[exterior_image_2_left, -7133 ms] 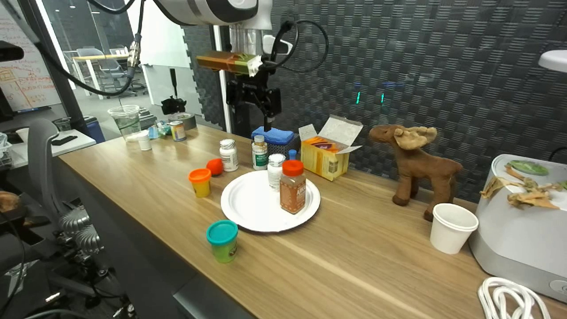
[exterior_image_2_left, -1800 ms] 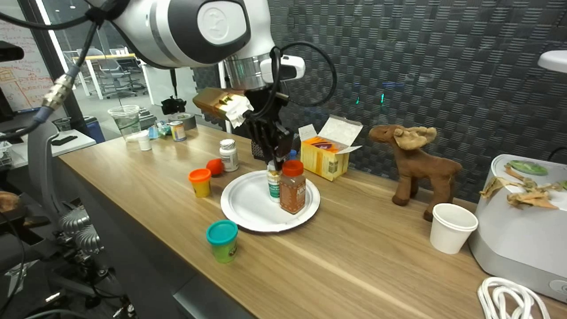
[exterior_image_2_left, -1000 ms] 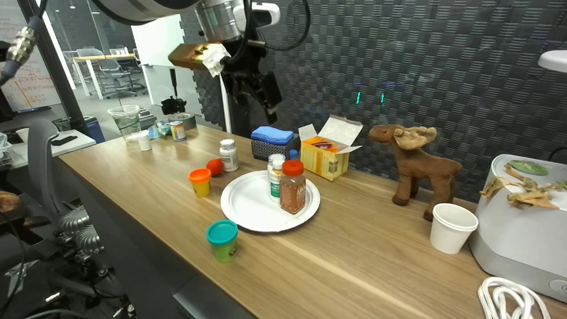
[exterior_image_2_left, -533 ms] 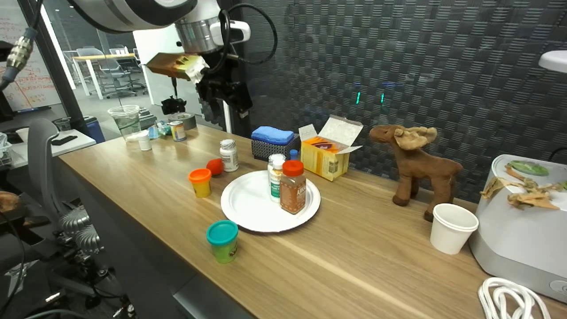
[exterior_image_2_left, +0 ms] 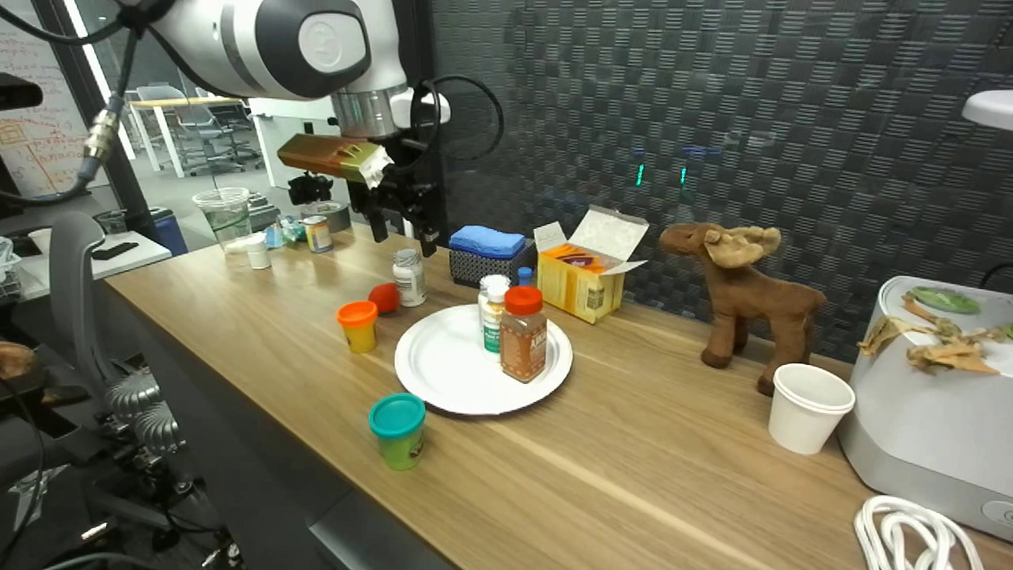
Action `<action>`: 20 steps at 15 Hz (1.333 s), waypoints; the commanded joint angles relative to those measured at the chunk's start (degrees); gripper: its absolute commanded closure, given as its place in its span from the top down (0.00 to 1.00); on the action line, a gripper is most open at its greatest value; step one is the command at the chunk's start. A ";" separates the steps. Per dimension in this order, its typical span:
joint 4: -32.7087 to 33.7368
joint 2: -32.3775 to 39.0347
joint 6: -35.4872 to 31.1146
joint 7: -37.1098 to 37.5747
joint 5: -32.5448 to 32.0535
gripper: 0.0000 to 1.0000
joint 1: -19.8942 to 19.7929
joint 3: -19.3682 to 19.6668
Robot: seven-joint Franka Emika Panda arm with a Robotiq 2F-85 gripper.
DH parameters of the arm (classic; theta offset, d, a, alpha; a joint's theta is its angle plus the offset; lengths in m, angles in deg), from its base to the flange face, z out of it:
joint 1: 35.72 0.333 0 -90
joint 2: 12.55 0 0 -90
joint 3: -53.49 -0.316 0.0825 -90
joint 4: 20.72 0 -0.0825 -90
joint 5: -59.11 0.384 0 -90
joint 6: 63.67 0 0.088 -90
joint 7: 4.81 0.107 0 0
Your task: Put the bottles and the red object on the plate
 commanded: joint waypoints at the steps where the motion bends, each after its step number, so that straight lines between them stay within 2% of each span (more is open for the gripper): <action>1: 3.91 2.94 2.68 -2.89 0.90 1.00 0.09 -0.56; 8: 5.41 5.40 4.76 -5.68 0.98 1.00 0.47 -1.82; 17: 9.18 9.68 2.32 -6.06 0.14 1.00 0.78 -1.61; 18: 9.85 10.11 2.22 -5.92 0.15 0.90 0.80 -1.58; 19: 10.46 10.44 2.29 -5.94 0.33 0.75 0.74 -1.61; 20: 10.88 10.63 2.48 -5.99 0.40 0.68 0.68 -1.62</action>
